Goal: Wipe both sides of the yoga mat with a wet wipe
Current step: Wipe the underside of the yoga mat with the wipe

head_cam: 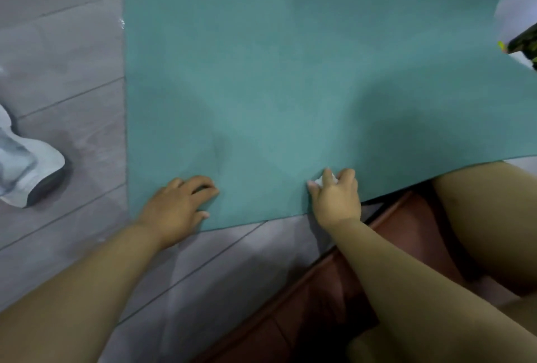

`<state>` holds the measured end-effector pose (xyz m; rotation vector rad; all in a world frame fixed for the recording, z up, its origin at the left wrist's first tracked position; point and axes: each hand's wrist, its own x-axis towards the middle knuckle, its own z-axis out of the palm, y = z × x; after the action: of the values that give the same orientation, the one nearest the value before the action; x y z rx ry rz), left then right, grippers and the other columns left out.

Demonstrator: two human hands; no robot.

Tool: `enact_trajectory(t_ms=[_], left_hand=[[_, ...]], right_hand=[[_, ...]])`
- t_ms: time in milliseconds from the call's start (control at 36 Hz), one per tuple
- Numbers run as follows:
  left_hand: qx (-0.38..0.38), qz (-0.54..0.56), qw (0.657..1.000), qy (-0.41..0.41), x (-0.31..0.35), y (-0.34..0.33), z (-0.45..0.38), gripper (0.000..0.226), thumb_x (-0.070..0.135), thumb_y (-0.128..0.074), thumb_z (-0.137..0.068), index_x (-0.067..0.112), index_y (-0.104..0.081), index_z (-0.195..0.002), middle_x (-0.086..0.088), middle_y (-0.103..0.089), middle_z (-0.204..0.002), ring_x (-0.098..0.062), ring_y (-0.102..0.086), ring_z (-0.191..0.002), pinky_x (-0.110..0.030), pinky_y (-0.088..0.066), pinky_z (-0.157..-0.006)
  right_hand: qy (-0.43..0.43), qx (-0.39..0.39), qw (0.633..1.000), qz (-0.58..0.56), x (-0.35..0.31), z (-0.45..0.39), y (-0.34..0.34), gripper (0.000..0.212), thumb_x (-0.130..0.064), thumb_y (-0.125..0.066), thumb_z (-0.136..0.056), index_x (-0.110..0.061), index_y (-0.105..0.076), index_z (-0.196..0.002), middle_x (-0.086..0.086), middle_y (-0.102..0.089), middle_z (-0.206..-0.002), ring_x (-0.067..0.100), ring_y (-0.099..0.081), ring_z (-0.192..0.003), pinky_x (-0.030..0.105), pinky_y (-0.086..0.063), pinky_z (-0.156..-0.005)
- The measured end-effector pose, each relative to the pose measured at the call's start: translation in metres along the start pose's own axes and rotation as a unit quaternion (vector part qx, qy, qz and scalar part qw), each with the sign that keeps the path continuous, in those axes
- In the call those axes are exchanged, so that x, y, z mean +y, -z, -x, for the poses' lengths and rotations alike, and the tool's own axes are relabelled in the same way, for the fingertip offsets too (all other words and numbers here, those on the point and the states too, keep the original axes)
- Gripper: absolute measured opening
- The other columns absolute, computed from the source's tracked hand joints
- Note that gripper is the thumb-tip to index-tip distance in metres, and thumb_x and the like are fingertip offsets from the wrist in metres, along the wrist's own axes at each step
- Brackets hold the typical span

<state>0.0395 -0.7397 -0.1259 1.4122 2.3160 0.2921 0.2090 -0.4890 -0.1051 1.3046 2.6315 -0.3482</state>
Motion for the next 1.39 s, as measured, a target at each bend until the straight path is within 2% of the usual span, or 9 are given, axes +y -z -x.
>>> enact_trajectory(t_ms=[333, 444, 583, 778, 833, 972, 1111, 1194, 1389], left_hand=[[0.004, -0.023, 0.996, 0.082, 0.003, 0.001, 0.010, 0.062, 0.031, -0.089, -0.059, 0.022, -0.067, -0.116, -0.012, -0.058, -0.121, -0.043, -0.054, -0.086, -0.053, -0.053, -0.076], [0.017, -0.020, 0.984, 0.178, -0.002, 0.004, 0.018, 0.067, 0.050, -0.072, -0.075, 0.035, -0.049, -0.136, -0.007, -0.038, -0.145, -0.042, -0.038, -0.116, -0.051, -0.033, -0.100], [0.006, -0.023, 0.985, 0.173, -0.006, 0.009, 0.021, 0.064, 0.048, -0.067, -0.079, 0.038, -0.044, -0.138, -0.007, -0.032, -0.148, -0.040, -0.032, -0.122, -0.052, -0.030, -0.105], [0.003, -0.028, 0.982, 0.185, -0.005, 0.010, 0.020, 0.057, 0.045, -0.064, -0.083, 0.038, -0.046, -0.137, -0.010, -0.031, -0.148, -0.040, -0.030, -0.122, -0.052, -0.031, -0.105], [0.019, -0.033, 0.983, 0.179, -0.009, 0.007, 0.022, 0.054, 0.035, -0.071, -0.080, 0.030, -0.056, -0.131, -0.016, -0.040, -0.142, -0.045, -0.037, -0.115, -0.056, -0.037, -0.099], [0.055, -0.050, 0.985, 0.159, -0.024, 0.006, 0.030, 0.050, 0.017, -0.079, -0.074, 0.012, -0.064, -0.121, -0.026, -0.050, -0.126, -0.050, -0.048, -0.101, -0.059, -0.047, -0.086], [0.039, -0.048, 0.984, 0.166, -0.040, 0.011, 0.039, 0.052, 0.007, -0.082, -0.068, 0.000, -0.065, -0.115, -0.028, -0.055, -0.118, -0.052, -0.053, -0.091, -0.060, -0.050, -0.077], [0.029, -0.054, 0.986, 0.156, -0.050, 0.014, 0.043, 0.051, 0.002, -0.083, -0.065, -0.005, -0.064, -0.112, -0.026, -0.058, -0.112, -0.050, -0.056, -0.083, -0.059, -0.052, -0.071], [-0.006, -0.037, 0.981, 0.190, -0.054, 0.023, 0.050, 0.050, 0.015, -0.062, -0.089, 0.004, -0.048, -0.136, -0.017, -0.039, -0.145, -0.043, -0.039, -0.121, -0.050, -0.037, -0.098]], right_hand=[[-0.104, 0.017, 0.982, -0.154, -0.018, 0.003, 0.002, 0.024, -0.012, -0.050, -0.091, 0.000, -0.057, -0.111, 0.017, -0.048, -0.118, 0.031, -0.049, -0.106, 0.028, -0.036, -0.080], [0.089, -0.029, 0.985, -0.147, -0.069, 0.043, -0.025, 0.025, -0.014, -0.049, -0.092, -0.010, -0.054, -0.116, 0.008, -0.047, -0.120, 0.023, -0.050, -0.105, 0.021, -0.037, -0.078], [0.291, -0.111, 0.946, -0.084, -0.069, 0.051, -0.026, 0.022, -0.004, -0.056, -0.084, -0.003, -0.061, -0.105, 0.021, -0.051, -0.111, 0.040, -0.058, -0.080, 0.042, -0.047, -0.067], [-0.078, 0.049, 0.996, -0.008, 0.023, -0.014, 0.005, 0.026, -0.012, -0.053, -0.091, 0.003, -0.049, -0.111, 0.021, -0.038, -0.125, 0.041, -0.055, -0.100, 0.039, -0.042, -0.087], [-0.090, 0.039, 0.995, -0.022, 0.007, -0.007, -0.003, 0.024, -0.006, -0.049, -0.089, 0.004, -0.049, -0.111, 0.020, -0.037, -0.125, 0.040, -0.055, -0.099, 0.038, -0.042, -0.085], [0.087, 0.084, 0.990, -0.079, -0.088, 0.045, -0.046, 0.034, 0.007, -0.040, -0.074, -0.006, -0.063, -0.096, 0.011, -0.056, -0.100, 0.016, -0.046, -0.083, 0.021, -0.038, -0.073], [0.372, -0.084, 0.922, -0.061, -0.131, 0.076, -0.054, 0.017, -0.009, -0.049, -0.091, -0.003, -0.057, -0.105, 0.020, -0.047, -0.107, 0.038, -0.055, -0.077, 0.037, -0.038, -0.058], [0.320, -0.033, 0.943, -0.080, -0.100, 0.052, -0.052, 0.012, -0.007, -0.054, -0.078, -0.005, -0.062, -0.087, 0.018, -0.054, -0.086, 0.033, -0.056, -0.057, 0.029, -0.040, -0.045], [-0.068, 0.106, 0.990, -0.066, -0.011, 0.000, -0.020, 0.021, -0.005, -0.050, -0.090, 0.004, -0.055, -0.108, 0.021, -0.042, -0.122, 0.039, -0.055, -0.098, 0.037, -0.042, -0.091]])
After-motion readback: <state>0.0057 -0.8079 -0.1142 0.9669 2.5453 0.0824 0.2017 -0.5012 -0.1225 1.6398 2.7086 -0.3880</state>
